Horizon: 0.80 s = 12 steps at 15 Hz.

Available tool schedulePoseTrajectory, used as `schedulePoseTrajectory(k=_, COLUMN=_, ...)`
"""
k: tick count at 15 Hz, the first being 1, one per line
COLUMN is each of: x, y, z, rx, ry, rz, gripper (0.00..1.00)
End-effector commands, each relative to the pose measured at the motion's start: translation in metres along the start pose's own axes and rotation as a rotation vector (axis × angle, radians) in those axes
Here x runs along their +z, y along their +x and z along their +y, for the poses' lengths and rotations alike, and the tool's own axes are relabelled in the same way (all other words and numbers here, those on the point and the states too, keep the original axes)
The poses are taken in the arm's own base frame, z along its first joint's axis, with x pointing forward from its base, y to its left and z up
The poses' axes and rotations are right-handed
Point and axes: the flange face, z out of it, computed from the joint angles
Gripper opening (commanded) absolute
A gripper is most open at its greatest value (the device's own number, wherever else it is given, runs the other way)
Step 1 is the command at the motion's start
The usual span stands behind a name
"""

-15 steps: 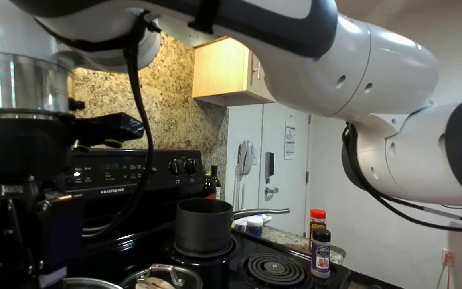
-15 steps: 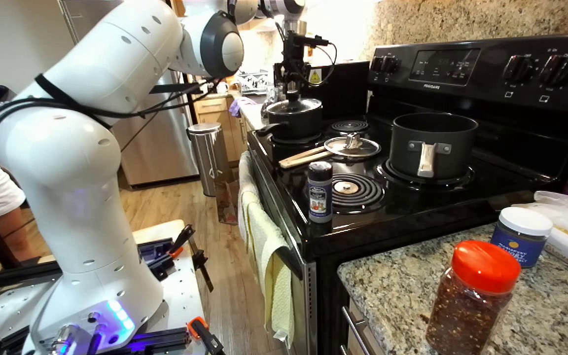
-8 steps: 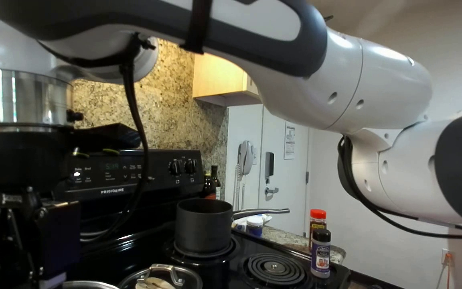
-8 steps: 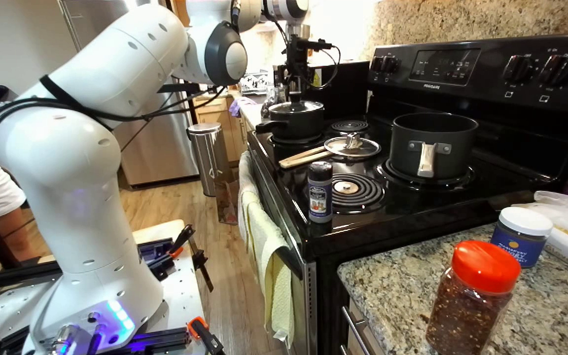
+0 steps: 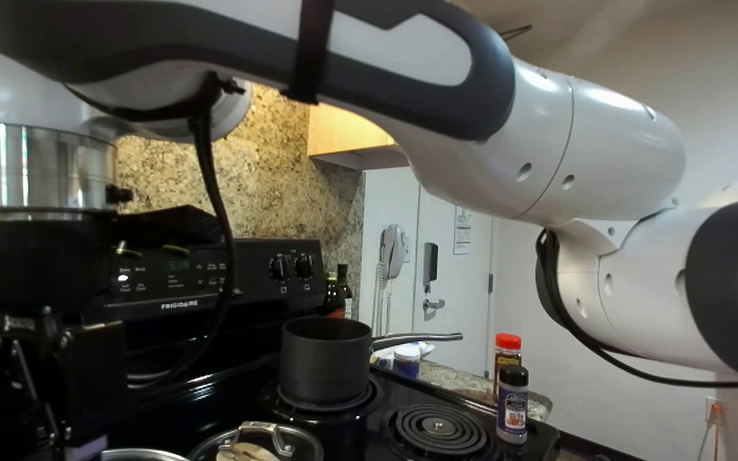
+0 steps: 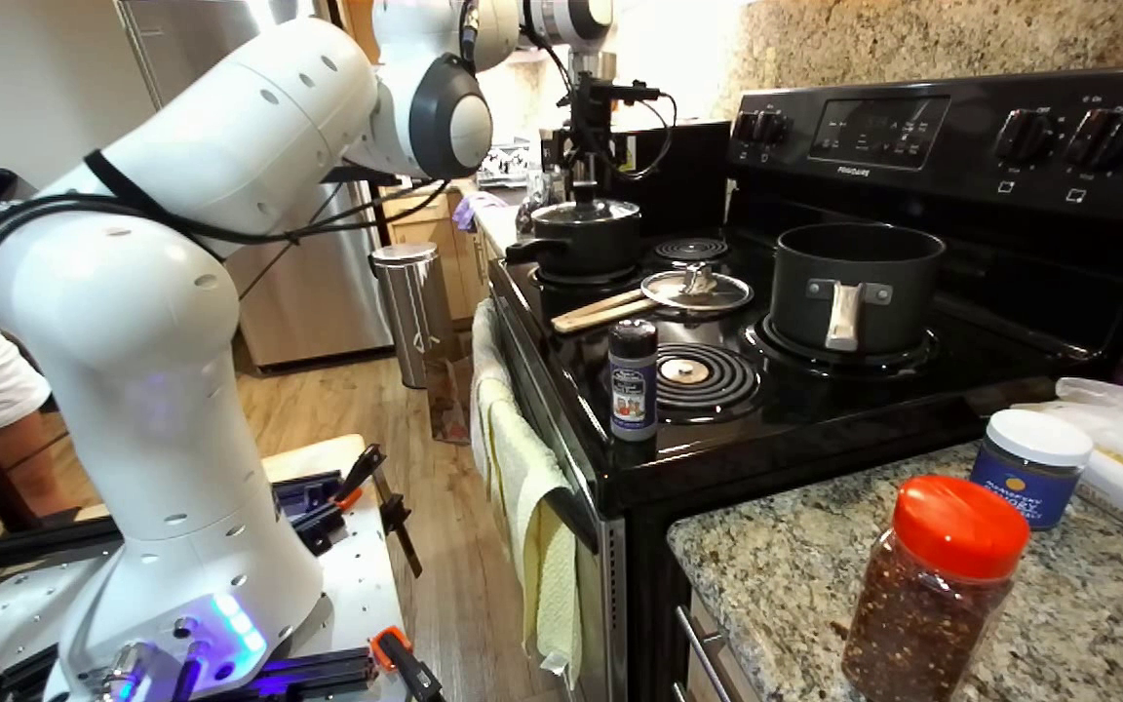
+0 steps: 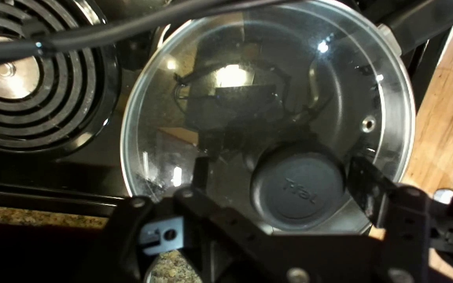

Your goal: Move the lid from the pot on the left to the stovetop

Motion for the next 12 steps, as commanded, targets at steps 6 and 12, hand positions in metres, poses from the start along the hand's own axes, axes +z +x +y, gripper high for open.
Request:
schedulePoseTrajectory(k=6, x=-0.007, y=0.016, z=-0.007, rx=0.017, ry=-0.065, rz=0.005, gripper=0.34)
schedulePoseTrajectory(k=12, x=-0.017, y=0.015, z=-0.012, rx=0.031, ry=-0.081, rz=-0.032, gripper=0.34)
